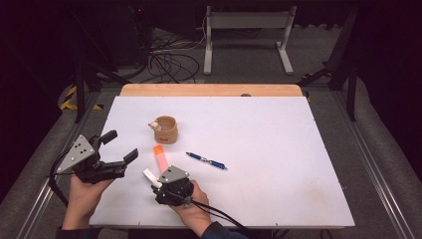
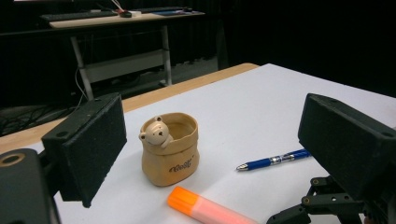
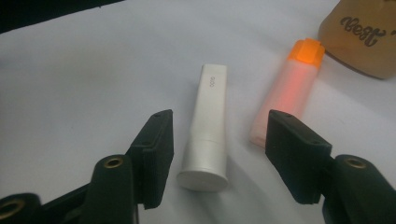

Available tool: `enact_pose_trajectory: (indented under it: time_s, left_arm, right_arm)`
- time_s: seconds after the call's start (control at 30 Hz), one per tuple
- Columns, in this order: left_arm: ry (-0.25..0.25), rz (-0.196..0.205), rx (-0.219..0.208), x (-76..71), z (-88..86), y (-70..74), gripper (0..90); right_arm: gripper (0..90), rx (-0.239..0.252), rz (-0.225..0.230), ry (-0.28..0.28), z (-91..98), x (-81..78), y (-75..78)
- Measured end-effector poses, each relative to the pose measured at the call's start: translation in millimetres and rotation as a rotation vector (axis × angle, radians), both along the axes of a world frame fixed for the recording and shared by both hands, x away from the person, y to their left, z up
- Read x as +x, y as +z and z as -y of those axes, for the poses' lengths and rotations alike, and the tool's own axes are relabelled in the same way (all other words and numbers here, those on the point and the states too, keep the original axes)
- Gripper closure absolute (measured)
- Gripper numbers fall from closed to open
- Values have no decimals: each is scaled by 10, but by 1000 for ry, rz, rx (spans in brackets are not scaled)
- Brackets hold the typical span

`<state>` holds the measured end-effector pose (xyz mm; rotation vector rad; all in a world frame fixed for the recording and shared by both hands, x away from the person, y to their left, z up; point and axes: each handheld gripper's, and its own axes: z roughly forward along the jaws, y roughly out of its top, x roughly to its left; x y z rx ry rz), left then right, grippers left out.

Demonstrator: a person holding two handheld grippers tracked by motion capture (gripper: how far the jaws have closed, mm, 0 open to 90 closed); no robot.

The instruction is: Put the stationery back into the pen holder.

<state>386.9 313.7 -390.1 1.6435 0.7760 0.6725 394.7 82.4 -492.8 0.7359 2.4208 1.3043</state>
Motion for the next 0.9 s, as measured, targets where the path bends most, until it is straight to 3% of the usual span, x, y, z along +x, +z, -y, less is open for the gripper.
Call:
enact_pose_trajectory:
  time_s: [0.9]
  left_arm:
    - [-5, -4, 0, 9, 15, -10, 86]
  right_arm:
    - [583, -96, -46, 4, -143, -1, -60]
